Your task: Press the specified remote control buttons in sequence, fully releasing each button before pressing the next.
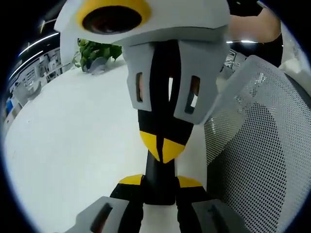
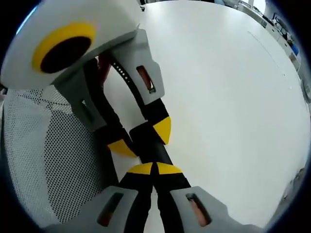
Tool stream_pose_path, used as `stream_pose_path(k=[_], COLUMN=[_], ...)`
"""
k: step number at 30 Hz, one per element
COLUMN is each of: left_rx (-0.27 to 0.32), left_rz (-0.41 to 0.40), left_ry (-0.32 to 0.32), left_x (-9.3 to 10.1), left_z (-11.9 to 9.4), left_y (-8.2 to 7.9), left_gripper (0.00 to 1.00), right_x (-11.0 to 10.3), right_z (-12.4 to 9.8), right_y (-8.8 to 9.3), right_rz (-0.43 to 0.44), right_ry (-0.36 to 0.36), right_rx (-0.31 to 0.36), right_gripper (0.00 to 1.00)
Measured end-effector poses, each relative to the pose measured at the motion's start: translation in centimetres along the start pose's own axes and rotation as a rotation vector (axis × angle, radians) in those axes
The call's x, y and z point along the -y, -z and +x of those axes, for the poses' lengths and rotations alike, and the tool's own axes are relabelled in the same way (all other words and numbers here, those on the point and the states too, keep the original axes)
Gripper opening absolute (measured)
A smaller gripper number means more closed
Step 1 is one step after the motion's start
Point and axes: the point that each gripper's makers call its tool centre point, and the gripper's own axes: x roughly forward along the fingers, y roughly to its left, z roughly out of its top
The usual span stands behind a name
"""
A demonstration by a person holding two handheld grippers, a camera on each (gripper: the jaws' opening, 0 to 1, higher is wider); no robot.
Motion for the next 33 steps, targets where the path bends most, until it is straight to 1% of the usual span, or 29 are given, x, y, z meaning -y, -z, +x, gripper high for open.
stream_pose_path(k=[8,12,16,18,21,22,23,24,25,26,27,28,29,31,33], left_rx=[-0.001,-0.003,-0.002,-0.002,-0.006,-0.008,-0.008,-0.008,-0.008,-0.008,-0.007,-0.007,-0.007,-0.011,-0.012], left_rz=[0.002,0.005,0.004,0.008,0.027,0.035,0.034,0.032,0.03,0.031,0.032,0.033,0.035,0.047,0.059], left_ry=[0.0,-0.001,-0.001,-0.002,-0.006,-0.007,-0.008,-0.008,-0.008,-0.009,-0.01,-0.01,-0.011,-0.016,-0.02], left_x=[0.0,0.0,0.0,0.0,0.1,0.1,0.1,0.1,0.1,0.1,0.1,0.1,0.1,0.1,0.2], left_z=[0.0,0.0,0.1,0.2,0.4,0.4,0.3,0.3,0.3,0.3,0.3,0.3,0.3,0.3,0.3], left_y=[0.0,0.0,0.0,-0.1,-0.2,-0.2,-0.1,-0.2,-0.2,-0.2,-0.2,-0.2,-0.2,-0.1,-0.1], left_gripper=[0.25,0.25,0.25,0.25,0.25,0.25,0.25,0.25,0.25,0.25,0.25,0.25,0.25,0.25,0.25], right_x=[0.1,0.0,0.0,-0.1,0.0,0.0,0.0,-0.1,-0.4,-0.4,-0.4,-0.4,-0.4,-0.2,0.0], right_z=[0.0,0.1,0.0,-0.1,-0.1,-0.2,-0.2,-0.2,-0.2,-0.3,-0.5,-0.8,-1.2,-2.5,-4.4], right_y=[0.0,0.1,0.1,0.1,0.1,0.1,0.1,0.2,0.5,0.6,0.5,0.2,0.1,-0.1,-0.8], right_rz=[-0.005,-0.037,-0.047,-0.022,0.084,0.094,0.128,0.148,0.157,0.169,0.18,0.208,0.235,0.3,0.353], right_ry=[0.015,0.044,0.061,0.06,0.051,0.05,0.052,0.041,0.034,0.041,0.05,0.054,0.056,0.063,0.075], right_rx=[-0.009,-0.007,0.015,0.031,0.074,0.08,0.098,0.111,0.107,0.113,0.132,0.179,0.2,0.266,0.379], right_gripper=[0.0,0.0,0.0,0.0,0.0,0.0,0.0,0.0,0.0,0.0,0.0,0.0,0.0,0.0,0.0])
